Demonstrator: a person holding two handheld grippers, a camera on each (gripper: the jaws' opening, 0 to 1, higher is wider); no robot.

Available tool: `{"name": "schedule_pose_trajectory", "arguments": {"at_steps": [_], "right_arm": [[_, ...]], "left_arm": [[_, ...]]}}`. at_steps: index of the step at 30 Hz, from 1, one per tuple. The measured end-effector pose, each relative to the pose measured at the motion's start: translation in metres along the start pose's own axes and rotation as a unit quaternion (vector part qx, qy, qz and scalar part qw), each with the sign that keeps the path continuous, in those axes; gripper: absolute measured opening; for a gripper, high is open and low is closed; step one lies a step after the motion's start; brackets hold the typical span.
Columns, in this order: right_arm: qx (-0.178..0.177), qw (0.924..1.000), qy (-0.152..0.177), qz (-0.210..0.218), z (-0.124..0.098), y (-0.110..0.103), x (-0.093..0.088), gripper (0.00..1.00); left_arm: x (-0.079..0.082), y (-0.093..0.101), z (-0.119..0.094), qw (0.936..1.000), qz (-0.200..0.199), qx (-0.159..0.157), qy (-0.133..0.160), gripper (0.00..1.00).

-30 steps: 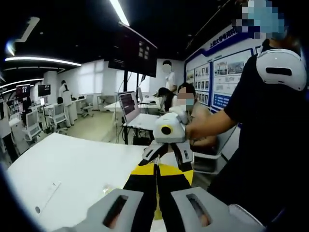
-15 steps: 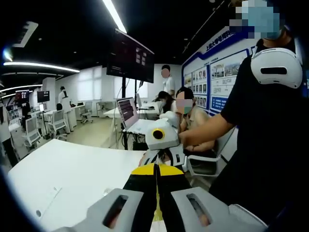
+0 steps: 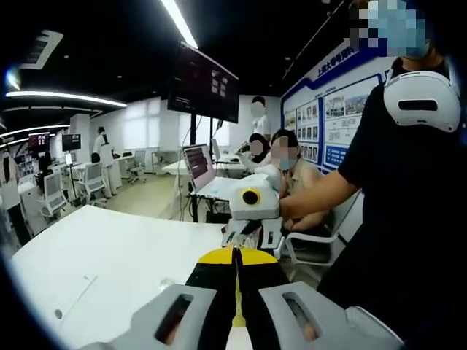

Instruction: Compare the silicone blocks by pressing each to a similar depth, holding the contact briefly, and releasing to observe deformation and rebound differences across the visible hardness samples.

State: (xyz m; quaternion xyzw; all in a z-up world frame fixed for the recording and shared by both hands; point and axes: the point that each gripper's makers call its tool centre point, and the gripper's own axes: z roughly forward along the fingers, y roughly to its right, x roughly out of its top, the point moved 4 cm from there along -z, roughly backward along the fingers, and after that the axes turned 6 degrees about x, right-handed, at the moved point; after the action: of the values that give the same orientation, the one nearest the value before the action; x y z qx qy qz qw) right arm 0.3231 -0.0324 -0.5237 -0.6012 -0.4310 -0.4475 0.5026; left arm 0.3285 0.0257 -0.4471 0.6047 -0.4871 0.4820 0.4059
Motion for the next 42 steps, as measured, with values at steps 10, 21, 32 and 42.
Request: {"name": "schedule_pose_trajectory", "arguments": {"at_steps": [10,21,32,42], "right_arm": [[0.017,0.9998,-0.014,0.005,0.0,-0.004,0.0,0.1],[0.022,0.9995,-0.021,0.001,-0.005,-0.005,-0.002,0.1],[0.029,0.9993,-0.023,-0.002,-0.007,-0.003,-0.001,0.12],[-0.011,0.9968,-0.067,-0.043,-0.009,0.016,-0.007,0.25]], "left_arm": [[0.0,0.002,0.0,0.9999,0.0,0.009,-0.008,0.0],[-0.002,0.006,0.002,0.9997,-0.016,0.019,-0.008,0.0],[0.0,0.007,0.004,0.9995,-0.021,0.02,-0.016,0.0],[-0.001,0.003,0.012,0.9995,-0.012,0.024,-0.016,0.0]]}}
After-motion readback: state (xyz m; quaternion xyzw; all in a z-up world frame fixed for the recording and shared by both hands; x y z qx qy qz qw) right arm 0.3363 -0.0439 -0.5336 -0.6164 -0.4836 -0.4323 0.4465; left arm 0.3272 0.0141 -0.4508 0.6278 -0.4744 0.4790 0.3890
